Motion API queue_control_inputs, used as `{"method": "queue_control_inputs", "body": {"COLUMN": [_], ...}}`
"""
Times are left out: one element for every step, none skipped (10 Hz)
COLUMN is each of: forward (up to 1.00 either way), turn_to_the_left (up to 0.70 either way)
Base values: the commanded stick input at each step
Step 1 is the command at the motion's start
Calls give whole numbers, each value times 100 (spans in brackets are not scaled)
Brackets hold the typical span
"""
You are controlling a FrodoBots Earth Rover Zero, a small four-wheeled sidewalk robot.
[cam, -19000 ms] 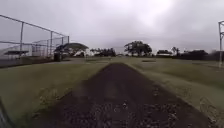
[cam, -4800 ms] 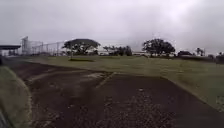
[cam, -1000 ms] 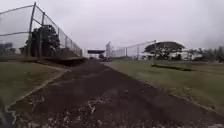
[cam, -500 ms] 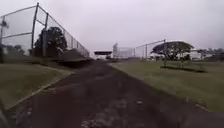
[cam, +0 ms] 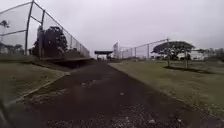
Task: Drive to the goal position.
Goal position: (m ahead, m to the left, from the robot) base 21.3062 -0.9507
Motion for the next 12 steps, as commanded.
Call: {"method": "queue_control_inputs", "body": {"forward": [100, 100, 100, 100, 100, 100, 100, 100, 100, 100, 100, 100], "turn_to_the_left": [36, 32, 32, 19, 0, 0, 0, 0, 0, 0, 0, 0]}}
